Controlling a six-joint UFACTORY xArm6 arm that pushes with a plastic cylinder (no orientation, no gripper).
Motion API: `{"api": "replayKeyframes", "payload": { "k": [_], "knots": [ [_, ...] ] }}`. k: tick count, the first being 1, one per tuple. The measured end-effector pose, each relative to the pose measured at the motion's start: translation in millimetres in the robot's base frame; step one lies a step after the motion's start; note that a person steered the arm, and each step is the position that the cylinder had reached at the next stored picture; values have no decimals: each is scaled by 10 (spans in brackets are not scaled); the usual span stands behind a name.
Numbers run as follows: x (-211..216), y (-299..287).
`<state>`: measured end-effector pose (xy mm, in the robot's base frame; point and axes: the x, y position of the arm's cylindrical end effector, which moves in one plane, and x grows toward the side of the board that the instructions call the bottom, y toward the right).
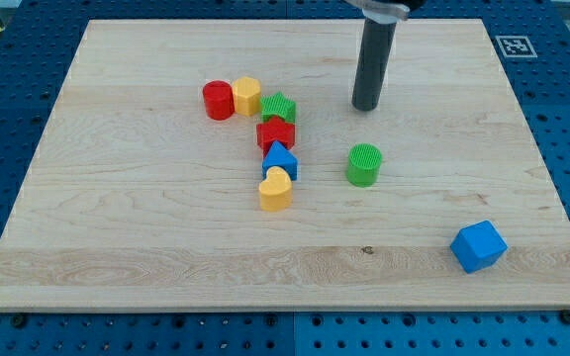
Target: Slide the green circle right a bit
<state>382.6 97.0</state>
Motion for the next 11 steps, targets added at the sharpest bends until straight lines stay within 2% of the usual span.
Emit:
{"api": "replayKeyframes", "payload": {
  "k": [2, 3, 4, 5, 7, 9, 10, 11],
  "knots": [
    [659, 0],
    [749, 0],
    [417, -66],
    [494, -323],
    [1079, -514],
    [1156, 174],
    [1292, 156],
    [1508, -147]
  ]
}}
